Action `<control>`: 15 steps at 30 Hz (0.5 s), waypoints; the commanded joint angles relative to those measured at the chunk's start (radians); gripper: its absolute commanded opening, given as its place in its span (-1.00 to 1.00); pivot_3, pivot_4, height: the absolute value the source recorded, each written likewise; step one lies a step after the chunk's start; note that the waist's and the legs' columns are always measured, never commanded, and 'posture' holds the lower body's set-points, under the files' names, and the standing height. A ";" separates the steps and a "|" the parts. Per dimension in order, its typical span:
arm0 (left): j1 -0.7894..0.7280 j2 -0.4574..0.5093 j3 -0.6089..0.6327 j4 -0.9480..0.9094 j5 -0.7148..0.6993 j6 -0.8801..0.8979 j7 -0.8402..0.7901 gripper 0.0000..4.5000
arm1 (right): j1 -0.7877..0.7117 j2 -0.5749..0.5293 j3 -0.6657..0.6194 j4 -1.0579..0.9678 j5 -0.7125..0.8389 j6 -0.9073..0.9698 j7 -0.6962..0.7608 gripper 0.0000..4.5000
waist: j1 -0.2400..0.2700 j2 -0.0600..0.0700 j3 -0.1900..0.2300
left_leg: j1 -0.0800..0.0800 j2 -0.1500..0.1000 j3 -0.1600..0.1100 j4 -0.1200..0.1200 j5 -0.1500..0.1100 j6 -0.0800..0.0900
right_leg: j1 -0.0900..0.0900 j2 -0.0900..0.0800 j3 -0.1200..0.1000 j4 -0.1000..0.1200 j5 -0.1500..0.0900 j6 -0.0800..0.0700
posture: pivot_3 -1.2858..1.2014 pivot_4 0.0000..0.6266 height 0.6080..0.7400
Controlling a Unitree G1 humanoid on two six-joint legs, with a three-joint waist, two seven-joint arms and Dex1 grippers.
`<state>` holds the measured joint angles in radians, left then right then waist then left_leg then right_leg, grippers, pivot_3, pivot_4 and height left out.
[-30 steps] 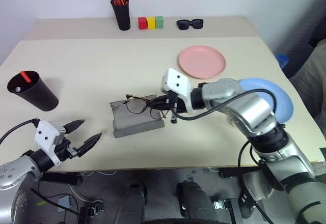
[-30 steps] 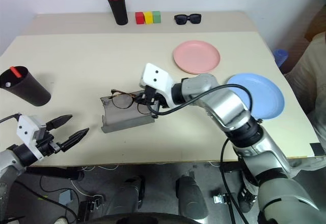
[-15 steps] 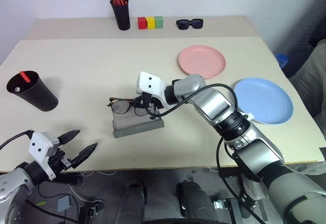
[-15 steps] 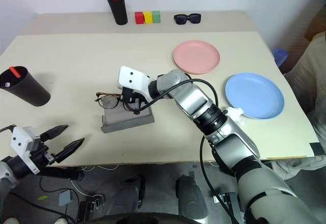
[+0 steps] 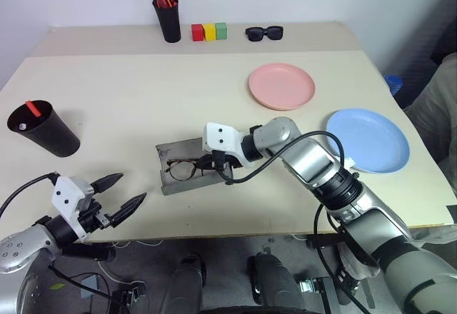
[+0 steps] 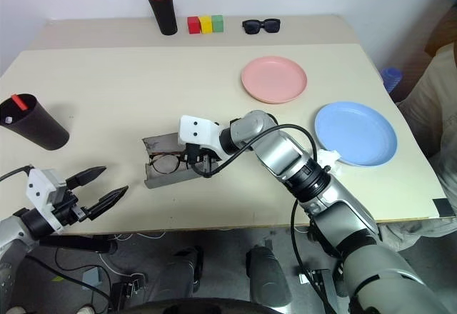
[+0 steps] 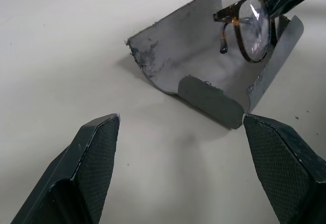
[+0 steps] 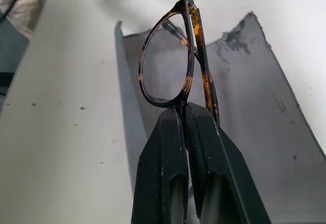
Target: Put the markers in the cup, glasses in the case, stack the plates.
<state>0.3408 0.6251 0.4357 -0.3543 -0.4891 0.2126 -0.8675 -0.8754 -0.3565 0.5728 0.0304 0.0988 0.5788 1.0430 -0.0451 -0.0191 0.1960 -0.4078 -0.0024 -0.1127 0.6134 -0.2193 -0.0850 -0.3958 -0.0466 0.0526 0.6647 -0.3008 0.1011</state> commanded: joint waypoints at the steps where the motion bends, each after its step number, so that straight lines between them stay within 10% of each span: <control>1: -0.004 0.010 -0.005 -0.014 -0.001 0.002 0.005 0.77 | -0.008 0.021 -0.036 -0.009 -0.004 -0.014 -0.016 -0.37 | 0.000 0.000 0.000 | 0.000 0.000 0.000 0.000 0.000 0.000 | 0.000 0.000 0.000 0.000 0.000 0.000 | 0.03 -0.52 1.00; 4: -0.006 0.011 -0.010 -0.018 -0.003 0.005 0.009 0.77 | -0.005 0.033 -0.075 -0.030 0.021 -0.010 -0.030 0.27 | 0.000 0.000 0.000 | 0.000 0.000 0.000 0.000 0.000 0.000 | 0.000 0.000 0.000 0.000 0.000 0.000 | 0.03 -0.52 1.00; 8: -0.042 0.012 -0.013 -0.020 -0.031 0.040 0.026 0.77 | 0.027 0.022 -0.133 -0.106 0.070 -0.009 -0.018 0.27 | 0.002 0.000 0.000 | 0.000 0.000 0.000 0.000 0.000 0.000 | 0.000 0.000 0.000 0.000 0.000 0.000 | 0.03 -0.52 1.00; 15: -0.281 0.016 -0.070 0.021 -0.095 0.272 0.158 -0.49 | 0.152 -0.043 -0.184 -0.267 0.113 0.004 -0.023 0.30 | 0.004 0.000 0.000 | 0.000 0.000 -0.001 0.001 0.000 0.000 | 0.001 0.000 -0.001 0.000 0.000 0.001 | 0.03 -0.52 1.00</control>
<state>0.1028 0.6296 0.3879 -0.3279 -0.5740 0.4465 -0.7448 -0.7272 -0.3908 0.4224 -0.1723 0.1871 0.5794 1.0274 -0.0413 -0.0192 0.1959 -0.4078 -0.0027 -0.1140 0.6140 -0.2192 -0.0850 -0.3947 -0.0464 0.0520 0.6651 -0.3005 0.1017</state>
